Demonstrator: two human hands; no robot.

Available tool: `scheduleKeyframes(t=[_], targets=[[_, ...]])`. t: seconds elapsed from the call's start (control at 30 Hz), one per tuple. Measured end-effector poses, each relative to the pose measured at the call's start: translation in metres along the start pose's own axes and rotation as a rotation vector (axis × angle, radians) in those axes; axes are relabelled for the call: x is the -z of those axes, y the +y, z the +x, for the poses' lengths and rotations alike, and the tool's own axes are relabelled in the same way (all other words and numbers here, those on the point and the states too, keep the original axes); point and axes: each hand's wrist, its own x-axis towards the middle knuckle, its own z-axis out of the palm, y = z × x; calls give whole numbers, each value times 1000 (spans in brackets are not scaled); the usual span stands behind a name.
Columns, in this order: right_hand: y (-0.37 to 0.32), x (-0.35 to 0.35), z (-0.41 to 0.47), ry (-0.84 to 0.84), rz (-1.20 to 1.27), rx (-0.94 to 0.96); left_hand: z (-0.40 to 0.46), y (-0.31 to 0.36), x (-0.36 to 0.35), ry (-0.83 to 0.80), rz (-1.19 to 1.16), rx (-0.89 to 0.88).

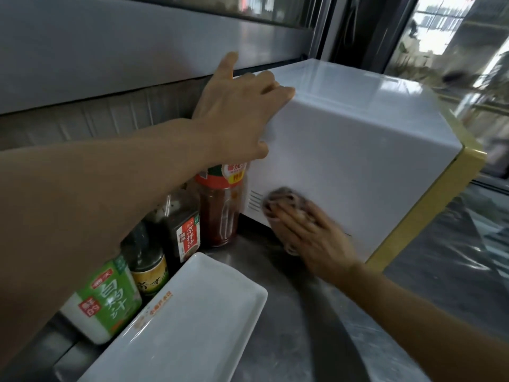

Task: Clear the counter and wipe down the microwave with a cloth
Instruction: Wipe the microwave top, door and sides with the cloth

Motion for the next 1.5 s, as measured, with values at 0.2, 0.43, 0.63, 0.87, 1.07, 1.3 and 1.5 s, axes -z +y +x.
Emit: scheduleKeyframes(t=[0.2, 0.43, 0.63, 0.87, 1.07, 1.3, 1.5], targets=[[-11, 5, 35, -10, -49, -8, 0, 1, 4, -36, -20, 15], [8, 0, -23, -71, 38, 18, 0, 2, 3, -69, -57, 37], [-16, 6, 56, -172, 139, 68, -1, 4, 1, -43, -34, 44], [1, -5, -22, -262, 58, 89, -1, 5, 1, -44, -67, 61], [-9, -6, 19, -200, 66, 132, -1, 3, -4, -10, -54, 57], [-18, -9, 35, -224, 35, 118, -1, 9, 0, -26, -65, 69], [5, -11, -57, -110, 5, 79, -2, 11, 5, -37, -54, 63]])
